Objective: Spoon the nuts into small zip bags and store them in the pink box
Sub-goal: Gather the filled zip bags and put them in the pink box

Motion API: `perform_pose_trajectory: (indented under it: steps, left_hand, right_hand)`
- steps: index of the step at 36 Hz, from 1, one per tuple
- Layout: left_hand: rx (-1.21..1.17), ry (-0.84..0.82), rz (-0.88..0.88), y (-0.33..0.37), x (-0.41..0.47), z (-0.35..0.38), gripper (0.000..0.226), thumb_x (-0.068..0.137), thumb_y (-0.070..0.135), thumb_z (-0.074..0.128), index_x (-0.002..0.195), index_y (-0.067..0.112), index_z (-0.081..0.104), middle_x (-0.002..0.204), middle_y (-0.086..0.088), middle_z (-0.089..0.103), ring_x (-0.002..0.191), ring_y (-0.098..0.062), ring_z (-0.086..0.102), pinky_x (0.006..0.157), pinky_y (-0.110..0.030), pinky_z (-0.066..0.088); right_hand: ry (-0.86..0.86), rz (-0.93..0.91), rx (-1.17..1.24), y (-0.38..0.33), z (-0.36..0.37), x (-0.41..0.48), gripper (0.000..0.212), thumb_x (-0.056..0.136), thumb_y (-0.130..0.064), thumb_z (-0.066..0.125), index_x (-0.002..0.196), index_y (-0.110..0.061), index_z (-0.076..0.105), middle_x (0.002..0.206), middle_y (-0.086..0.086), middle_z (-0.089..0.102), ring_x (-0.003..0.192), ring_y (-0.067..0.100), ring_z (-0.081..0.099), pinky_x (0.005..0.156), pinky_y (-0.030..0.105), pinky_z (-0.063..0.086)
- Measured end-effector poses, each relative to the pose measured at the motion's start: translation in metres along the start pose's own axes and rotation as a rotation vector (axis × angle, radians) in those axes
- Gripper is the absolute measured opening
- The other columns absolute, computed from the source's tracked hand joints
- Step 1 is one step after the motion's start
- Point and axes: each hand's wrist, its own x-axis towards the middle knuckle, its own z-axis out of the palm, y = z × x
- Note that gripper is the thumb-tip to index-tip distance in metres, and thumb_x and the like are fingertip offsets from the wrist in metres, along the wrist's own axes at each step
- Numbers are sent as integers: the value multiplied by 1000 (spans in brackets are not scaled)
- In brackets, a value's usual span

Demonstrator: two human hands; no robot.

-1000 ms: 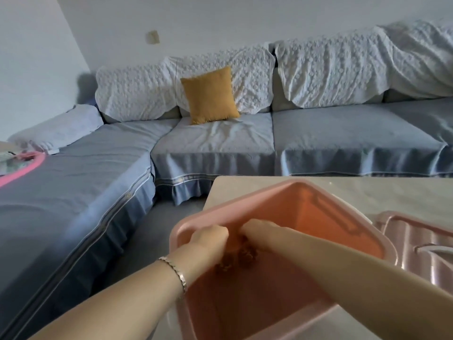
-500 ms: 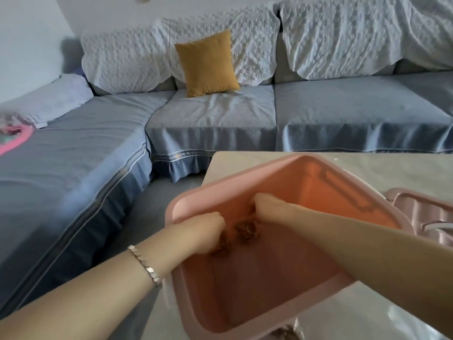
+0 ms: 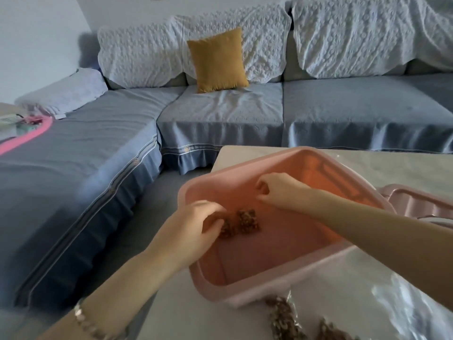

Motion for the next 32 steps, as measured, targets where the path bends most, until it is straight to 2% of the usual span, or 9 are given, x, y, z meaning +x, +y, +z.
perform_pose_trajectory:
  steps: [4,10,13,15,18,21,24,28,32]
  left_hand:
    - [-57,94,18,31,-48,8,59,74,67,36,105,29,68,101,22,64,94,11,49,79,2,32]
    - [159,151,141,34,-77,33,45,85,51,42,68,19,70,61,9,64,60,-13,60,74,-12,30]
    - [93,218,123,26,-81,49,45,88,46,42,65,15,64,55,11,52,57,-9,48,92,-24,33]
    - [66,256,121,26,-81,54,39,89,44,43,64,17,59,53,16,36,60,-7,37,93,-29,34]
    - [67,273,131,27,-81,56,36,89,42,43,65,19,56,54,16,29,62,-7,31,86,-29,35]
    - [55,290,129,26,-80,56,39,88,43,43,65,17,59,56,16,33,62,-7,34,88,-27,34]
    - [46,296,132,26,-80,58,30,89,43,42,64,26,47,52,19,26,61,-8,34,94,-27,31]
    - [43,326,134,24,-79,60,35,88,43,44,62,22,53,52,20,32,63,-7,35,90,-31,37]
    - [-99,435,29,22,-77,57,37,85,39,45,92,12,70,94,1,67,100,-15,54,98,-29,34]
  right_hand:
    - [189,-140,66,-7,-32,-81,15,88,-27,58,100,-26,67,89,-12,64,83,7,60,78,24,49]
    - [11,-126,121,2,-7,-177,12,86,-32,59,78,-28,67,62,-18,60,61,-3,57,60,17,48]
    - [-167,23,44,17,46,-177,26,87,-37,57,70,-17,63,67,-8,63,59,2,55,61,21,45]
    - [-193,141,68,26,82,-167,30,88,-37,57,91,-9,65,92,5,67,85,19,62,73,29,46]
    - [-153,117,22,33,128,-149,47,86,-40,57,130,-23,50,125,3,55,114,26,51,93,26,38]
    - [-100,227,147,29,151,-137,53,74,-44,68,119,-18,61,120,8,62,109,27,56,89,29,46]
    - [-74,282,305,20,149,-141,31,70,-24,74,98,-12,65,103,6,67,99,23,62,76,26,47]
    - [-72,184,467,20,125,-159,32,66,-18,78,96,-17,69,90,-6,70,75,6,62,60,9,49]
    - [-44,-7,580,7,53,-182,34,61,-19,84,90,-28,68,81,-9,71,75,4,66,73,22,55]
